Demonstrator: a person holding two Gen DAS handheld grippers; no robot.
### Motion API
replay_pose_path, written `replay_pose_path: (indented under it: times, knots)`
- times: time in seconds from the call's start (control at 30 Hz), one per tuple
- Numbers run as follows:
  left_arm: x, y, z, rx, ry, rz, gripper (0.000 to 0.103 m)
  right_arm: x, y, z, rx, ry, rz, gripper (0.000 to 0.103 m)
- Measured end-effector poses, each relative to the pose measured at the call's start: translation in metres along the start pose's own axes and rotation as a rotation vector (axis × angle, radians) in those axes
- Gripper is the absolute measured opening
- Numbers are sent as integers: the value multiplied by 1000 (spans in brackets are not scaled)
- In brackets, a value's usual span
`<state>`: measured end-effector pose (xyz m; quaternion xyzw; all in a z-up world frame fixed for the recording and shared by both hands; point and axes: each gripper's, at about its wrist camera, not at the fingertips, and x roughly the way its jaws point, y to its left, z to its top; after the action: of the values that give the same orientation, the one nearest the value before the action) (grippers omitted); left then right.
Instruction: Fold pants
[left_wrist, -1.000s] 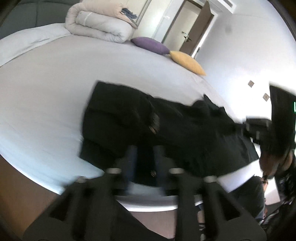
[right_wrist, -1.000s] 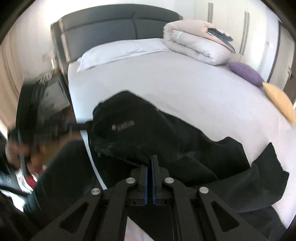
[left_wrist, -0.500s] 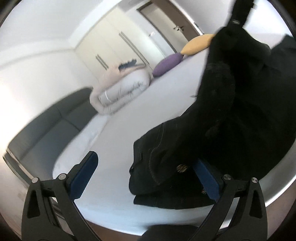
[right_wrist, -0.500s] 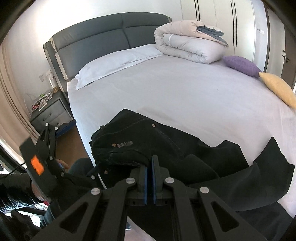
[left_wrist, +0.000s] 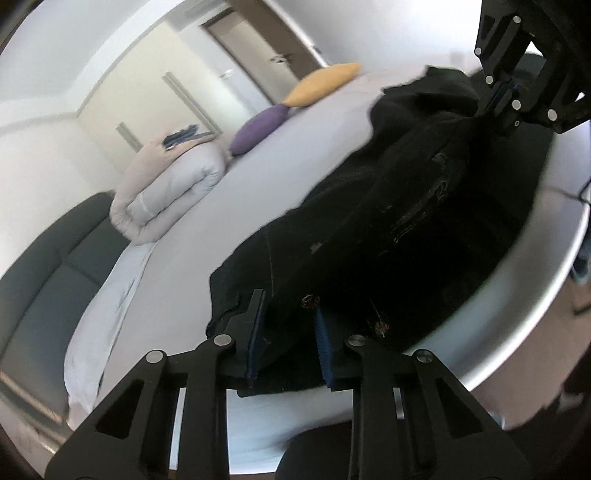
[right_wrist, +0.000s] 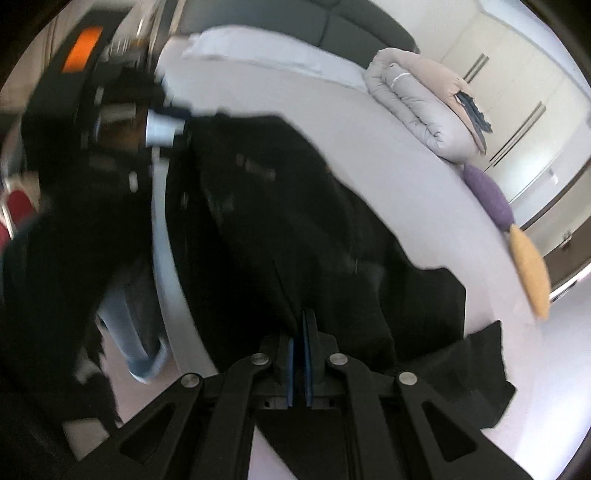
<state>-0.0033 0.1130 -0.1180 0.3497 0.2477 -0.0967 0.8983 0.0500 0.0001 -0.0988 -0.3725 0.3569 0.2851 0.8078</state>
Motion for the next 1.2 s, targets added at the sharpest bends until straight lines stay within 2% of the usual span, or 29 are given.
replay_pose_path:
  times: [0.1, 0.17, 0.33, 0.4, 0.47, 0.53, 0.6, 0.67, 0.77, 0.83, 0.9, 0.97, 1.07, 1.1, 1.13, 1.2]
  knots:
    - [5, 5, -12, 38, 20, -29, 24, 15, 21, -21, -81, 73, -52, 5]
    - [11, 10, -17, 59, 35, -21, 24, 22, 35, -30, -128, 93, -78, 5]
    - [7, 19, -27, 53, 56, -20, 24, 20, 35, -24, -119, 92, -92, 5]
    - [2, 19, -34, 91, 94, -43, 24, 18, 39, -24, -153, 97, -109, 5]
    - [-6, 12, -44, 156, 126, -26, 24, 18, 44, -26, -176, 103, -123, 5]
    - [-7, 21, -54, 167, 168, -60, 24, 18, 46, -24, -196, 107, -137, 5]
    - [-9, 38, -57, 127, 197, -91, 24, 19, 49, -23, -209, 110, -149, 5]
    - [-15, 56, -51, 43, 185, -86, 24, 19, 52, -22, -233, 114, -161, 5]
    - [-18, 84, -24, -192, 113, -175, 24, 20, 56, -24, -260, 119, -173, 5]
    - [-11, 84, 0, -262, 61, -202, 24, 20, 57, -24, -263, 120, -176, 5]
    - [6, 73, 24, -303, 52, -242, 24, 19, 59, -25, -267, 121, -182, 5]
    - [32, 57, 41, -301, 81, -279, 24, 19, 63, -27, -273, 120, -193, 5]
    - [75, 26, 40, -265, 209, -316, 24, 18, 63, -29, -260, 107, -193, 7]
    - [80, 15, 34, -235, 227, -300, 24, 16, 62, -30, -240, 95, -188, 7]
    - [77, 9, 32, -218, 201, -270, 23, 14, 58, -31, -214, 84, -180, 10]
    - [76, 9, 29, -230, 203, -255, 23, 3, 43, -31, -99, 54, -126, 31]
